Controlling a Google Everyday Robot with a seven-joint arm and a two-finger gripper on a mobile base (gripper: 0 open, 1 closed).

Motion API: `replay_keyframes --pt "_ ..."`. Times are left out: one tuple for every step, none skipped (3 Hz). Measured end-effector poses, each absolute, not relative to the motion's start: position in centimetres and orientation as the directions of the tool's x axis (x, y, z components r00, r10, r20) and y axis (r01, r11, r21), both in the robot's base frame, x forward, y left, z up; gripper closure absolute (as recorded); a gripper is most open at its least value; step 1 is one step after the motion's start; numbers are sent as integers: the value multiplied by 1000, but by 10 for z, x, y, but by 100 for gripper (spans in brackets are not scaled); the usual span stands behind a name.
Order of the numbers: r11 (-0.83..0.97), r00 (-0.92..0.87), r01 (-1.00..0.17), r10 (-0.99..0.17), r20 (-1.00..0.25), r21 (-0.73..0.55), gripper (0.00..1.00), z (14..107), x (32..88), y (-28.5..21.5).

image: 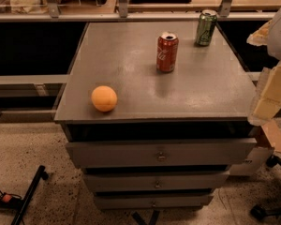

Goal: Move green can near orange

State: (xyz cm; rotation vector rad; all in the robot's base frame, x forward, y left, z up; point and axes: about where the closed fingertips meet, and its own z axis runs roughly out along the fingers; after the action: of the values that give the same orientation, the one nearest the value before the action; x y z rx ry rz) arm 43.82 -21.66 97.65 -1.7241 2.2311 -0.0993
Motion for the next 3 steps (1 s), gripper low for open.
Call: replay_keyframes --pt "270 -221 -931 -953 -207 -247 0 977 438 -217" --pt "339 -282 -900 -932 -227 -273 0 982 454 -229" --pt "392 -312 -871 -907 -283 -297 0 983 487 -247"
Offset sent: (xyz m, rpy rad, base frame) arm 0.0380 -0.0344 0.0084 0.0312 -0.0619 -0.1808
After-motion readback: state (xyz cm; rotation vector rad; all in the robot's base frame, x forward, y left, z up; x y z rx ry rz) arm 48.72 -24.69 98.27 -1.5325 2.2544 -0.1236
